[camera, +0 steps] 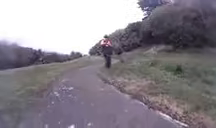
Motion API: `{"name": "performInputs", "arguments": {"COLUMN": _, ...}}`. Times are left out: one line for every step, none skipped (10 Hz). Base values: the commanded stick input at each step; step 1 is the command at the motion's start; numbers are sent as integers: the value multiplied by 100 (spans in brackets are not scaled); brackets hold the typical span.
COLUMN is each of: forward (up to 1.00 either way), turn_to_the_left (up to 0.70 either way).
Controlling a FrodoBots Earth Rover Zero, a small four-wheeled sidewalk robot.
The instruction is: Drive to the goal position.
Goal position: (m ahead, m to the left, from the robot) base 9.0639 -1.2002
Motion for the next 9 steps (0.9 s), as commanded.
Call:
{"name": "performInputs", "arguments": {"forward": 45, "turn_to_the_left": 7}}
{"name": "performInputs", "arguments": {"forward": 45, "turn_to_the_left": 2}}
{"name": "performInputs", "arguments": {"forward": 45, "turn_to_the_left": 0}}
{"name": "performInputs", "arguments": {"forward": 45, "turn_to_the_left": 9}}
{"name": "performInputs", "arguments": {"forward": 45, "turn_to_the_left": 21}}
{"name": "performInputs", "arguments": {"forward": 45, "turn_to_the_left": 27}}
{"name": "performInputs", "arguments": {"forward": 45, "turn_to_the_left": 27}}
{"name": "performInputs", "arguments": {"forward": 45, "turn_to_the_left": 27}}
{"name": "performInputs", "arguments": {"forward": 45, "turn_to_the_left": 27}}
